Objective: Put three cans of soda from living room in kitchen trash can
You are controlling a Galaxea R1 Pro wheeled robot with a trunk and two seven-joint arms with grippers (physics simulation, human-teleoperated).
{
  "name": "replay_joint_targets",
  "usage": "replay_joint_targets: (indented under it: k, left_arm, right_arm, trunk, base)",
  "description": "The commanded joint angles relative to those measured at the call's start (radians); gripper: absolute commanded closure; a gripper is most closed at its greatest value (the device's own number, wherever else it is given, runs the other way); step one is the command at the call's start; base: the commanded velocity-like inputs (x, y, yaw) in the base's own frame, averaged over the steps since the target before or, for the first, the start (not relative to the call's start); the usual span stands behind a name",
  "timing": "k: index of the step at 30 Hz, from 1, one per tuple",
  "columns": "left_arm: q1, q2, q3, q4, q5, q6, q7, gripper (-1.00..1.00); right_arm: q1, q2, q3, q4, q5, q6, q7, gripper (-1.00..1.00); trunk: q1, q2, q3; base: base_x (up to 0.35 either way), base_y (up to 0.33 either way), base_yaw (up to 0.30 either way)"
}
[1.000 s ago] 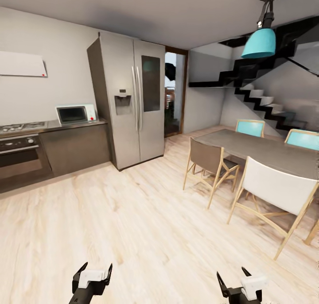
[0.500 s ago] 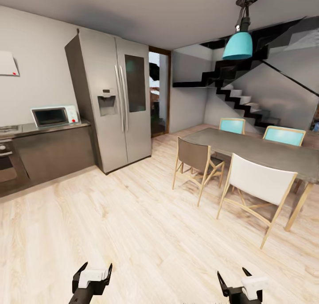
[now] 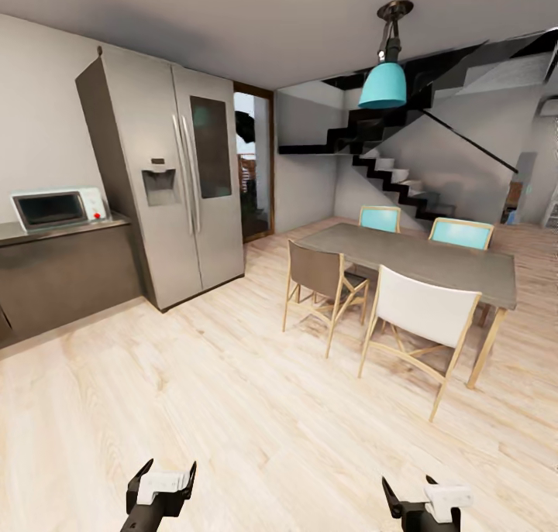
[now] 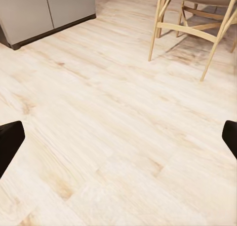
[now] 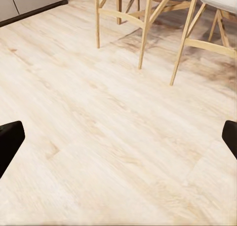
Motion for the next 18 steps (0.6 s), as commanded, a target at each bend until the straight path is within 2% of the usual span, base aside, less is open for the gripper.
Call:
replay_joint_targets:
  k: [1, 18]
  left_arm:
    - [0.000, 0.000, 0.000, 0.000, 0.000, 0.000, 0.000, -1.00]
    - [0.000, 0.000, 0.000, 0.000, 0.000, 0.000, 0.000, -1.00]
  right_arm:
    - [0.000, 0.000, 0.000, 0.000, -0.001, 0.003, 0.000, -1.00]
    - [-0.002, -0.002, -0.005, 0.009, -0.003, 0.015, 0.002, -1.00]
  trunk:
    - [0.000, 0.000, 0.000]
    - [0.000, 0.000, -0.022]
  base:
    - [0.000, 0.000, -0.047]
    - [0.000, 0.000, -0.007]
